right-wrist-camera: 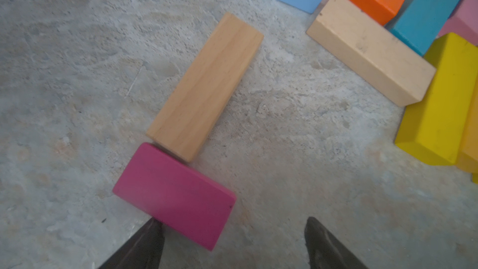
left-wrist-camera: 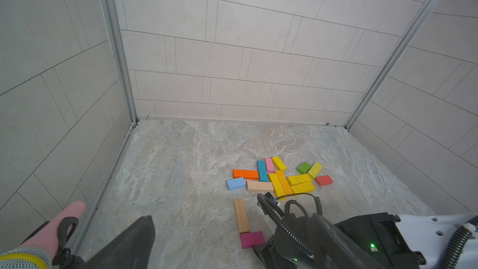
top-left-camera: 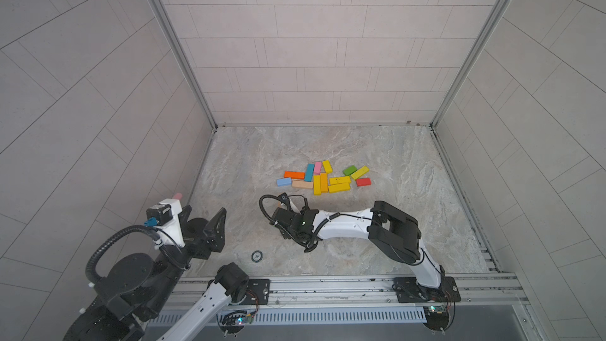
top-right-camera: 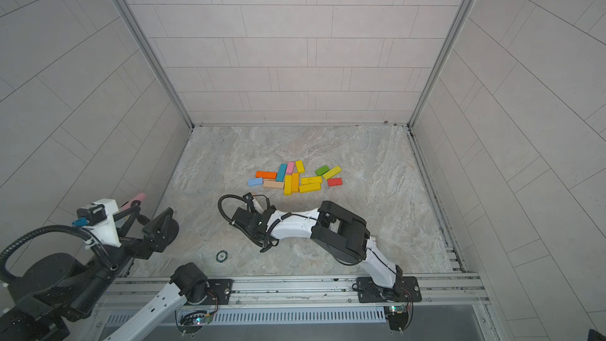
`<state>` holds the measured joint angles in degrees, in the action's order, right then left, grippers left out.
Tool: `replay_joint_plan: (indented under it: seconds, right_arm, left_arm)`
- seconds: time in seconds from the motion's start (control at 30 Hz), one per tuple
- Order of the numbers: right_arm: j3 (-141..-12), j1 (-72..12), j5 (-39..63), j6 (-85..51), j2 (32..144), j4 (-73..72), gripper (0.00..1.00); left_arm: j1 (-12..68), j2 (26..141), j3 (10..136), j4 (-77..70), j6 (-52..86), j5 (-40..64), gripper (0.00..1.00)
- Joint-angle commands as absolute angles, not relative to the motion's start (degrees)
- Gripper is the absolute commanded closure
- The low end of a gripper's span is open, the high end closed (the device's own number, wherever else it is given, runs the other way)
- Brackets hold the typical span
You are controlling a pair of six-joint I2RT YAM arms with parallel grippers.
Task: Assemble the letter h with building blocks
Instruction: Assemble the building block at the center of the board, then pick up the building block from the center of the board.
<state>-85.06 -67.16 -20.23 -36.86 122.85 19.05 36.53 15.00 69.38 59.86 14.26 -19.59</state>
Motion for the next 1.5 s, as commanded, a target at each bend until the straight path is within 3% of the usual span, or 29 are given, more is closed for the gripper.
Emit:
replay_joint_plan:
  seconds: [0.0,0.23,0.53,0.6,0.8,1.07,1.27,1.47]
  right_arm:
    - [-85.3,-66.8,-21.5,-36.6,124.5,20.7,0.13]
    - [-84.5,-67.0,-21.4,-36.2,123.2,19.7,0.12]
    - [-81.0,-66.6,-24.6,-34.8,111.1,17.5,0.12]
    - [-82.6,-64.4,-20.6,-34.8,110.6,17.5,0.13]
    - [-93.8,-57.7,-12.1,-38.0,117.3,23.8,0.19]
    - [-110.8,-53.7,-6.5,-39.0,129.4,30.2,0.14]
    - [-121.5,-53.6,-7.4,-39.5,138.4,34.1,0.13]
    - [-124.4,-53.0,-11.6,-41.0,141.9,33.6,0.12]
  left_arm:
    - [36.9,14.9,68.8,59.1,13.3,-20.4,0.00]
    - [36.8,14.8,68.8,59.0,13.2,-20.4,0.00]
    - [36.9,14.7,69.1,59.0,13.3,-20.6,0.00]
    - [37.0,14.5,69.0,58.9,13.4,-21.0,0.00]
    - [37.0,14.0,68.3,58.6,14.1,-21.3,0.00]
    - [36.9,14.5,68.0,58.6,14.6,-21.3,0.00]
    - [36.9,14.9,67.6,58.2,14.5,-21.2,0.00]
    - [36.9,14.8,67.4,58.1,14.3,-21.1,0.00]
